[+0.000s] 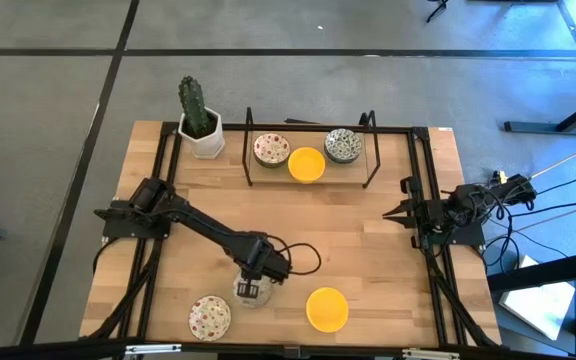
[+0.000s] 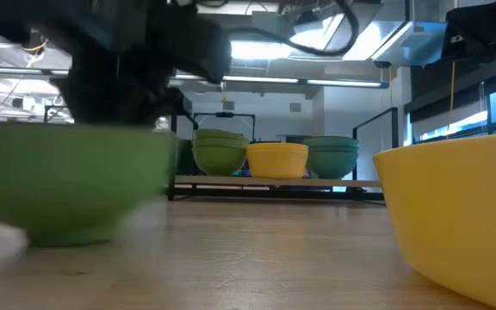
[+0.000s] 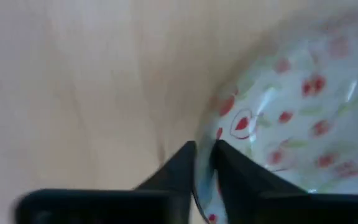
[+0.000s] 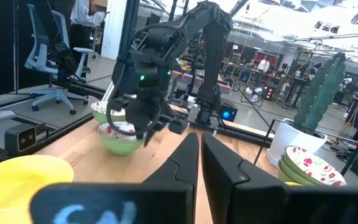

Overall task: Pick & Place Mini bowls
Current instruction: Stack the white white red patterned on top of the white white red patterned on the shelf

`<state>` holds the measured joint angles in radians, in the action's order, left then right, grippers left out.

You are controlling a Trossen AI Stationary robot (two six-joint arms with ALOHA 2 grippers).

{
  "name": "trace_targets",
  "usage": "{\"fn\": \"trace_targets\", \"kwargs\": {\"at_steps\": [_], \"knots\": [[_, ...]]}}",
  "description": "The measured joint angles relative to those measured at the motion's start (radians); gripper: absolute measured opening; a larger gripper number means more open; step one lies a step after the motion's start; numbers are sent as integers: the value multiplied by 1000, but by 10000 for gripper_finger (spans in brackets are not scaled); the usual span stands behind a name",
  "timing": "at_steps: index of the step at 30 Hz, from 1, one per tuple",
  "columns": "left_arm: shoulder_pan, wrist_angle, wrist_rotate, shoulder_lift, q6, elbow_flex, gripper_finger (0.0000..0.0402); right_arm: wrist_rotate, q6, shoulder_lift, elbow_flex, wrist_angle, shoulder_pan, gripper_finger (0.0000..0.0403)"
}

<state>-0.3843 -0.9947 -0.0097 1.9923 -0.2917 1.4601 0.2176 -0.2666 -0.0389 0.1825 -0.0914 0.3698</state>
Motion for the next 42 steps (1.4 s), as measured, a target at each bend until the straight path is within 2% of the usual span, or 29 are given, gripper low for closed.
{"fn": "trace_targets", "kwargs": {"at_steps": [1, 3, 6, 14, 20, 24, 32, 37, 42], "knots": [[2, -5, 33, -5, 12, 6, 32, 0, 1, 0, 0, 0, 0, 22], [7, -23, 68, -20, 24, 13, 14, 0, 1, 0, 0, 0, 0, 22], [20, -56, 101, -26, 55, 34, 9, -1, -1, 0, 0, 2, 0, 22], [65, -256, 69, -89, 157, 240, 7, 0, 0, 0, 0, 1, 0, 22], [107, -497, -55, -117, 165, 470, 7, 0, 0, 0, 0, 1, 0, 22], [141, -586, -147, -124, 151, 600, 7, 0, 0, 0, 0, 1, 0, 22], [263, -572, -77, -145, 143, 629, 7, 0, -1, 0, 0, 0, 0, 22], [317, -563, -67, -70, 191, 629, 7, 0, -1, 0, 0, 1, 0, 22], [334, -486, -30, -4, 314, 629, 7, 0, -3, 0, 0, 1, 0, 22]]}}
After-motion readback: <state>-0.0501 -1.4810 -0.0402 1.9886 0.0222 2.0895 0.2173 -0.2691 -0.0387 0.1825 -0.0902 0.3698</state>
